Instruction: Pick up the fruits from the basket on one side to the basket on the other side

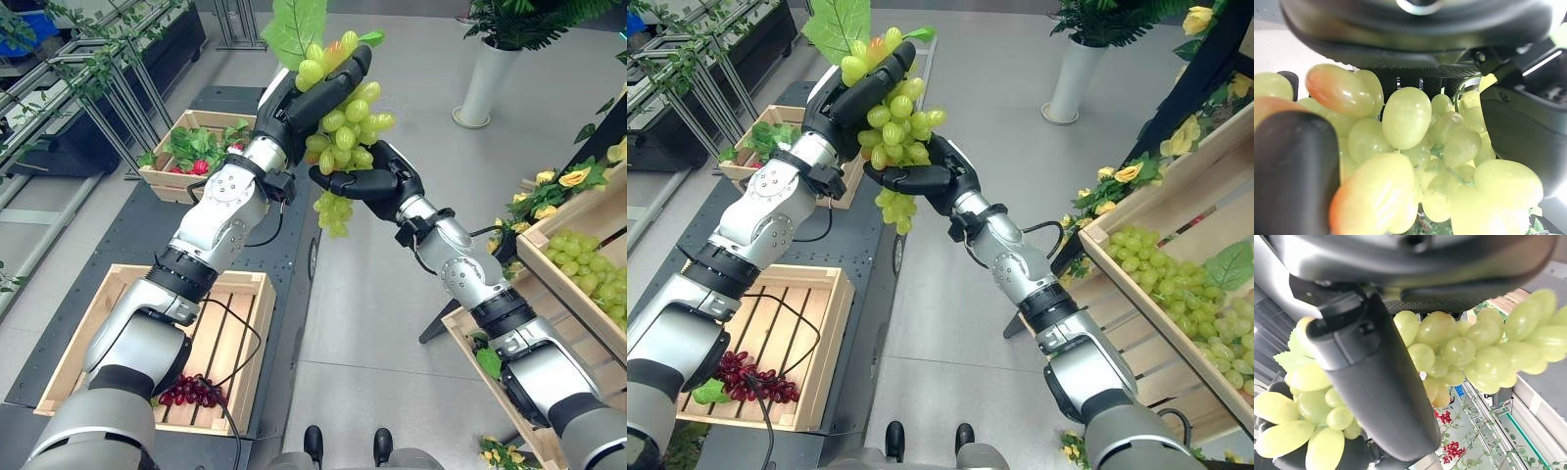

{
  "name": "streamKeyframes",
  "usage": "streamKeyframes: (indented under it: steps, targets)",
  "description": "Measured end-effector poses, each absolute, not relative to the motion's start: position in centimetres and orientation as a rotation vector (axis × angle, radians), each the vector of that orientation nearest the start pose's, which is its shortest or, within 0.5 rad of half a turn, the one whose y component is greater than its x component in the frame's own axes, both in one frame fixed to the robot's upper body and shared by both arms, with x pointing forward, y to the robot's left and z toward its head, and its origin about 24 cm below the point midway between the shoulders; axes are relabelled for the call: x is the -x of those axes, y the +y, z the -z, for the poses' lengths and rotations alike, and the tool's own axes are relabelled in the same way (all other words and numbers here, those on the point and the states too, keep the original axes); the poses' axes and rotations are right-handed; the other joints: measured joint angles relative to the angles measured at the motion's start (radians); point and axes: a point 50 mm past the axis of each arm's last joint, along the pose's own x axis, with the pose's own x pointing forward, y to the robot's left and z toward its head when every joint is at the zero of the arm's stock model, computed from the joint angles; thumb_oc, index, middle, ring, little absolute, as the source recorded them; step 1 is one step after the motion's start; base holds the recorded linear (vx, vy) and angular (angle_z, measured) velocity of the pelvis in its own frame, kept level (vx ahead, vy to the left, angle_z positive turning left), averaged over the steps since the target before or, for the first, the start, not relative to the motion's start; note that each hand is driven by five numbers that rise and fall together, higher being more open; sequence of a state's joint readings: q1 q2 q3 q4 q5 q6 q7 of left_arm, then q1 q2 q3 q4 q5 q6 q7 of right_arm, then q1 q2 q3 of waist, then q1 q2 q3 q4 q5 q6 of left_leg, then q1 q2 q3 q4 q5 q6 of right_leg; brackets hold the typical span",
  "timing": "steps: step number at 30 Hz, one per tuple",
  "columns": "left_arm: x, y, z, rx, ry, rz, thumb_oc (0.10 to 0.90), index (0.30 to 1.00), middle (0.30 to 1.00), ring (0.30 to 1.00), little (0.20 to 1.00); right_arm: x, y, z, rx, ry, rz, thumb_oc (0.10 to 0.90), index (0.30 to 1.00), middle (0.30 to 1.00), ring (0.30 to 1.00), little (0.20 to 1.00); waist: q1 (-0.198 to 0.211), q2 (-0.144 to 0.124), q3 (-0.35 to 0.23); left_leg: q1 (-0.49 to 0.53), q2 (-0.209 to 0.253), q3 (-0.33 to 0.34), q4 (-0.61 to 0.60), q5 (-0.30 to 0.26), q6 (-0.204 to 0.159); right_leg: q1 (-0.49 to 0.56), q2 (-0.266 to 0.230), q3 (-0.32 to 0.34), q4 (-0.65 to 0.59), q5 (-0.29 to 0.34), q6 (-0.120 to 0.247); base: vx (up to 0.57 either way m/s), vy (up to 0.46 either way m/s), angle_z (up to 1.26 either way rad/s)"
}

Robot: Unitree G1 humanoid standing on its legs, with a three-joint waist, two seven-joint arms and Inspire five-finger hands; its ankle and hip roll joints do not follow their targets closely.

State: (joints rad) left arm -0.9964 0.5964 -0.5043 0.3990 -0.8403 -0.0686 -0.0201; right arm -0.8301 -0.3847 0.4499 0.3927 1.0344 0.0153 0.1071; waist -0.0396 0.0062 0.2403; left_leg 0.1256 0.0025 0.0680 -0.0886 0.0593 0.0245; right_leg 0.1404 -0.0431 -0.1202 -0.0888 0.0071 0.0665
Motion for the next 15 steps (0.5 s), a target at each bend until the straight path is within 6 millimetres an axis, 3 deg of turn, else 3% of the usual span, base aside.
streamKeyframes:
  steps: [15]
  targets:
    - [-37.5, 11.9, -25.6, 0.032, -0.403, 0.48, 0.4, 0.3, 0.3, 0.3, 0.3, -36.9, -9.2, -17.6, -0.435, -0.11, -0.542, 0.4, 0.3, 0.3, 0.3, 0.3, 0.001, 0.0, 0.0, -0.002, 0.002, 0.01, 0.0, 0.0, 0.0, -0.006, 0.001, 0.005, 0.0, 0.003, -0.001, 0.0, 0.001, -0.01]
